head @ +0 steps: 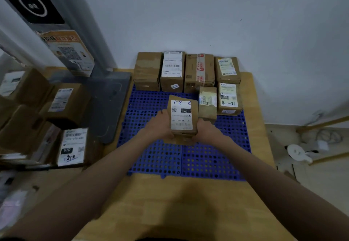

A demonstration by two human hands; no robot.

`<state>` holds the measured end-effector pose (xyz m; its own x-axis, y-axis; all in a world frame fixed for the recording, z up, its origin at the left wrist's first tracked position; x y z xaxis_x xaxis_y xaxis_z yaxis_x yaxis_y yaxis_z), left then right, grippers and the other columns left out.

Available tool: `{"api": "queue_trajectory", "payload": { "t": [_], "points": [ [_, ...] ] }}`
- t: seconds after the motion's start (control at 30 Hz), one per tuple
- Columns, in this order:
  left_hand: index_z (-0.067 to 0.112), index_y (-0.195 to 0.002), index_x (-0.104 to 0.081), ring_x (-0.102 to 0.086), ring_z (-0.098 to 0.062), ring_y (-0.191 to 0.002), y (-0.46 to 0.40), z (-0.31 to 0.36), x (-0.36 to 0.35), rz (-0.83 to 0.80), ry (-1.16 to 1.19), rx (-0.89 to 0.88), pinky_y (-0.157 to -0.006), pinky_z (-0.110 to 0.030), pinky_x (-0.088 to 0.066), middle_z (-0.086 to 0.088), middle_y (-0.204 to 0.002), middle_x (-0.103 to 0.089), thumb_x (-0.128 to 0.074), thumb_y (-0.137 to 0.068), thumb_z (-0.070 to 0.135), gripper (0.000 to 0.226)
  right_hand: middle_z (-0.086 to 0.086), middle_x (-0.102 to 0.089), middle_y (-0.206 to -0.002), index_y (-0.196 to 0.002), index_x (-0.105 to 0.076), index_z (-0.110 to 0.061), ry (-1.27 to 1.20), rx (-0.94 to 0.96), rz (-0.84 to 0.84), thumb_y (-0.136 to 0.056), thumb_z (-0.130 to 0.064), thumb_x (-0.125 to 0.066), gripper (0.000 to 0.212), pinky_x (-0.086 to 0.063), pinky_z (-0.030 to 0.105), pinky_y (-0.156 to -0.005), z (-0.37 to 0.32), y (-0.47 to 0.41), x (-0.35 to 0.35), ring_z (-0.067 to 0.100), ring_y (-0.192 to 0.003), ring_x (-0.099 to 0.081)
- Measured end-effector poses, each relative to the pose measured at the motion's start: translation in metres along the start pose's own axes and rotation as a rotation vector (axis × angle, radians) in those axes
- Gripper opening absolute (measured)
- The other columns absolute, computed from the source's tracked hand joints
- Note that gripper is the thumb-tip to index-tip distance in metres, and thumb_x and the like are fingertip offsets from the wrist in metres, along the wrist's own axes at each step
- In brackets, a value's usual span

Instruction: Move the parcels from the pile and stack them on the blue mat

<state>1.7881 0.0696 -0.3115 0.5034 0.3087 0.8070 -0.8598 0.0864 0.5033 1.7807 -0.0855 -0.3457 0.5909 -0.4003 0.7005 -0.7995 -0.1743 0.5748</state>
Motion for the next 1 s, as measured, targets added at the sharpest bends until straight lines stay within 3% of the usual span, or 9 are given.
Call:
{"api": "queue_trajectory", "payload": {
  "t": [0.1,0.2,0.3,0.4,0.6,0.67,0.77,0.87,1.0],
  "points": [
    [0.005,-0.139,-0.027,-0.048,-0.030,-0.119,-0.033,0.003,0.010,-0.006,0.008,-0.002,-0.096,-0.043,-0.047,-0.013,-0.137,-0.037,-0.081,-0.073,0.021,0.087,0.008,-0.057,-0.112,-0.125,-0.049,-0.007,0.028,0.029,0.028,-0.076,-0.039,-0.079,0.065,-0.053,0.038,-0.080,-0.004,-0.031,0.017,0.023,-0.095,-0.058],
    [0.005,-0.140,-0.027,-0.046,-0.031,-0.122,-0.065,0.006,0.016,-0.013,0.021,-0.021,-0.099,-0.043,-0.045,-0.013,-0.137,-0.036,-0.080,-0.075,0.022,0.086,0.004,-0.052,-0.098,-0.114,-0.056,-0.012,0.128,0.066,0.124,-0.074,-0.045,-0.079,0.057,-0.036,0.021,-0.060,-0.010,-0.057,0.035,0.017,-0.079,-0.052],
    [0.006,-0.141,-0.026,-0.047,-0.033,-0.121,-0.096,0.002,0.015,-0.024,0.022,-0.004,-0.098,-0.044,-0.046,-0.014,-0.139,-0.035,-0.080,-0.076,0.024,0.086,0.010,-0.053,-0.112,-0.122,-0.048,-0.004,0.064,0.007,0.122,-0.073,-0.042,-0.080,0.070,-0.040,0.029,-0.073,-0.001,-0.084,0.035,0.028,-0.103,-0.057],
    [0.006,-0.142,-0.025,-0.047,-0.033,-0.122,-0.122,-0.001,0.007,-0.039,0.025,-0.013,-0.096,-0.044,-0.046,-0.013,-0.140,-0.033,-0.080,-0.075,0.025,0.089,0.012,-0.055,-0.115,-0.122,-0.042,-0.002,0.079,-0.057,0.144,-0.077,-0.035,-0.077,0.066,-0.032,0.032,-0.075,0.010,-0.104,0.034,0.029,-0.103,-0.058],
    [0.004,-0.138,-0.026,-0.051,-0.034,-0.115,-0.154,-0.011,-0.014,-0.037,0.099,-0.014,-0.090,-0.048,-0.048,-0.015,-0.137,-0.035,-0.084,-0.072,0.028,0.091,0.011,-0.064,-0.099,-0.127,-0.033,-0.001,0.118,-0.060,0.212,-0.081,-0.020,-0.072,0.063,-0.036,0.032,-0.059,0.017,-0.130,0.029,0.030,-0.089,-0.064],
    [0.005,-0.138,-0.025,-0.051,-0.034,-0.113,-0.160,-0.013,-0.020,-0.026,0.131,-0.011,-0.088,-0.048,-0.049,-0.015,-0.135,-0.035,-0.086,-0.070,0.028,0.095,0.009,-0.063,-0.100,-0.125,-0.034,-0.004,0.197,-0.048,0.244,-0.081,-0.021,-0.072,0.061,-0.028,0.030,-0.052,0.018,-0.135,0.029,0.029,-0.089,-0.064],
    [0.003,-0.140,-0.022,-0.049,-0.033,-0.116,-0.168,-0.013,-0.026,-0.009,0.137,-0.021,-0.088,-0.048,-0.049,-0.015,-0.136,-0.033,-0.087,-0.068,0.029,0.100,0.008,-0.051,-0.113,-0.123,-0.035,-0.010,0.266,-0.060,0.276,-0.081,-0.022,-0.071,0.057,-0.036,0.031,-0.069,0.025,-0.137,0.029,0.028,-0.102,-0.055],
    [0.002,-0.140,-0.021,-0.045,-0.032,-0.117,-0.171,-0.011,-0.028,0.017,0.138,-0.050,-0.087,-0.047,-0.049,-0.016,-0.135,-0.031,-0.086,-0.068,0.030,0.101,0.009,-0.040,-0.120,-0.127,-0.036,-0.016,0.432,-0.077,0.335,-0.080,-0.020,-0.070,0.058,-0.038,0.041,-0.090,0.032,-0.134,0.031,0.029,-0.110,-0.045],
    [0.003,-0.140,-0.021,-0.047,-0.031,-0.113,-0.172,-0.011,-0.031,0.040,0.148,-0.050,-0.080,-0.047,-0.052,-0.015,-0.133,-0.032,-0.087,-0.066,0.028,0.101,0.009,-0.037,-0.121,-0.128,-0.037,-0.017,0.472,-0.035,0.382,-0.080,-0.013,-0.067,0.057,-0.039,0.043,-0.095,0.034,-0.131,0.034,0.029,-0.111,-0.041]
  ]
}}
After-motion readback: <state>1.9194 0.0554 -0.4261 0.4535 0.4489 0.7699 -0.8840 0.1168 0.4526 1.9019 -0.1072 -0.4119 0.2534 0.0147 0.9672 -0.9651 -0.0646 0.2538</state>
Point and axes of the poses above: each hand's wrist, its own y-axis away from the middle knuckle, its own x-axis out of the back of the hand, z = x × y, the point moved 8 cm from there along -y, towards the middle knuckle
